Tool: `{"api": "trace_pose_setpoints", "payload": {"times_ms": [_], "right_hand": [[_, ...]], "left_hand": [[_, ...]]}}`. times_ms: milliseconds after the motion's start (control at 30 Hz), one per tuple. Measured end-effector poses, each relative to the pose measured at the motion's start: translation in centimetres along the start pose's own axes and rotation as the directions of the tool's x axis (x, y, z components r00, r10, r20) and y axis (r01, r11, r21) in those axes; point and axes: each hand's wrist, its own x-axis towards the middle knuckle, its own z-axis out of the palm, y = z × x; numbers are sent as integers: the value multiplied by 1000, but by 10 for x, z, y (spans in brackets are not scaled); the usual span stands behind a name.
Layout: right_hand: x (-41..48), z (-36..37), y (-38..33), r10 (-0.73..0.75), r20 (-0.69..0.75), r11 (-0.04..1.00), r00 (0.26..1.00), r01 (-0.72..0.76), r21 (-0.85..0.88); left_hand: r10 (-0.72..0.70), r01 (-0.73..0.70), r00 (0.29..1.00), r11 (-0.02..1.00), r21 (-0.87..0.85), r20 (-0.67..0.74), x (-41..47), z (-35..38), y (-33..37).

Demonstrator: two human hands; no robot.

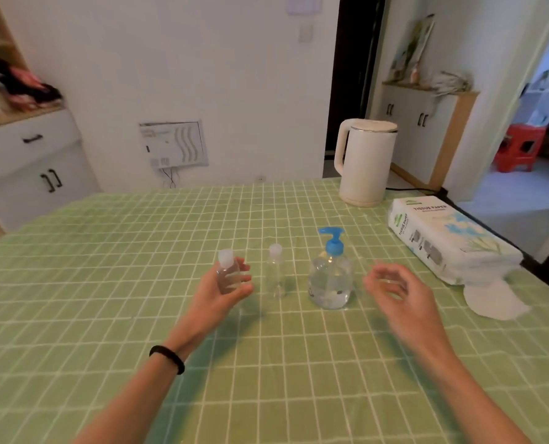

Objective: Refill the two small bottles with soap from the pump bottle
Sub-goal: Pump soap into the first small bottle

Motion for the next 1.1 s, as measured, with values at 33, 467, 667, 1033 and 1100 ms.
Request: {"api": "trace_pose_setpoints", "payload": {"times_ms": [33, 467, 667, 1033, 1100], "right_hand": [[-8, 0, -6, -31, 6, 1000, 1000, 31, -1], [-52, 44, -52, -228, 351, 954, 908, 280, -104], [-45, 45, -45, -247, 419, 955, 874, 292, -45], [-32, 44, -37, -161, 479, 938, 863, 285, -198], [-28, 36, -30, -129, 439, 941, 889, 250, -230]], "left_hand": [[25, -24, 999, 1000, 13, -36, -10, 2, 2], [206, -240, 961, 952, 190, 182, -81, 70, 19], [154, -154, 984, 988, -4, 92, -77, 65, 10], [54, -40, 994, 990, -139, 99, -80, 59, 0], [42, -29, 996, 987, -160, 84, -80, 57, 0]]}}
